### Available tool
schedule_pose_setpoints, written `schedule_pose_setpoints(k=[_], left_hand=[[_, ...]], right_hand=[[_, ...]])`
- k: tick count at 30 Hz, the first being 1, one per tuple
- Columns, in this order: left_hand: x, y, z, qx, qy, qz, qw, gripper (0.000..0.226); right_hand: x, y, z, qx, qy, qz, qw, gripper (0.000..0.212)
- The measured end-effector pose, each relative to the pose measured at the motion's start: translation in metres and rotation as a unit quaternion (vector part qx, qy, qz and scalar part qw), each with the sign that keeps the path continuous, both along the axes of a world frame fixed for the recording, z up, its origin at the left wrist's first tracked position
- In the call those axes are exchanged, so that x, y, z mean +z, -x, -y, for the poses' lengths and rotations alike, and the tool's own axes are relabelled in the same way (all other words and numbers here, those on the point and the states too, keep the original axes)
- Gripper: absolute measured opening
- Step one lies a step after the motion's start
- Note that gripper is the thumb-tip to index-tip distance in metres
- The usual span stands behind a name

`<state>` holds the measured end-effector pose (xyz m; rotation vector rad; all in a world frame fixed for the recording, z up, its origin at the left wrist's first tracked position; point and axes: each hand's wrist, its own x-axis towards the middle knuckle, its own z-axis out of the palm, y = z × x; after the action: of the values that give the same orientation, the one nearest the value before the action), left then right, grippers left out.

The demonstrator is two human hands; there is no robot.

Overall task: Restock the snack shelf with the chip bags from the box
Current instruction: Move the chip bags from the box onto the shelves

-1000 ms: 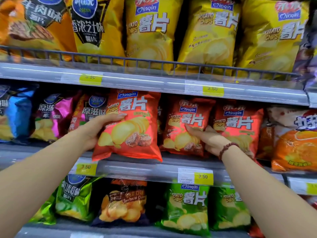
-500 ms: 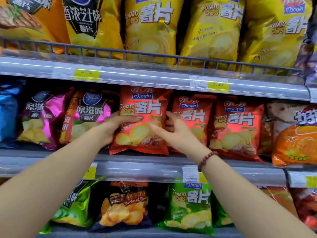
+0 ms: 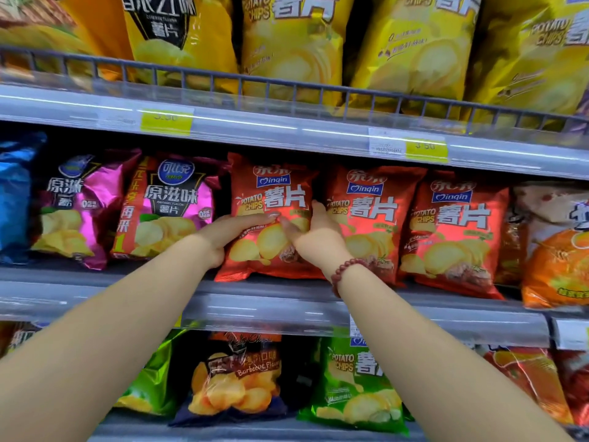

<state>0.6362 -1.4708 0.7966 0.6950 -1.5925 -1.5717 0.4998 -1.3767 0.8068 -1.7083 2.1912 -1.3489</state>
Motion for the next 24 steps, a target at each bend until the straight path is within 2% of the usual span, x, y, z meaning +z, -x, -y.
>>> schedule_pose_setpoints(k=[4,7,9,12,16,21,22,24], left_hand=[[0.003,0.002,-0.002,0.019,0.014,0.004,1.0,0.073],[0.001,0.001,-0.003,0.068,0.031,0.008,0.997,0.121],[0.0,0.001,-0.001,0.091,0.037,0.025,0.995,0.139],[0.001,0.001,-0.003,0.114,0.046,0.049,0.991,0.134],[0.002,-0.002,-0.008,0.125,0.05,0.055,0.989,0.107],[-0.006,-0.01,-0.01,0.136,0.008,0.059,0.989,0.125],[-0.004,-0.012,-0.015,0.143,0.002,0.049,0.989,0.121],[0.003,-0.011,-0.04,0.171,0.004,0.035,0.985,0.097]], right_hand=[[-0.002,-0.004,0.004,-0.026,-0.005,0.006,1.0,0.07],[-0.007,-0.006,0.003,-0.026,0.004,0.013,1.0,0.066],[-0.01,-0.008,0.004,-0.022,0.011,0.027,0.999,0.067],[-0.01,-0.008,0.001,-0.015,0.016,0.047,0.999,0.067],[-0.008,-0.004,-0.007,-0.002,0.025,0.067,0.997,0.061],[-0.012,0.003,-0.032,0.015,0.01,0.059,0.998,0.057],[-0.013,0.005,-0.038,0.018,0.015,0.059,0.998,0.056],[-0.014,0.015,-0.057,0.023,0.035,0.068,0.997,0.049]])
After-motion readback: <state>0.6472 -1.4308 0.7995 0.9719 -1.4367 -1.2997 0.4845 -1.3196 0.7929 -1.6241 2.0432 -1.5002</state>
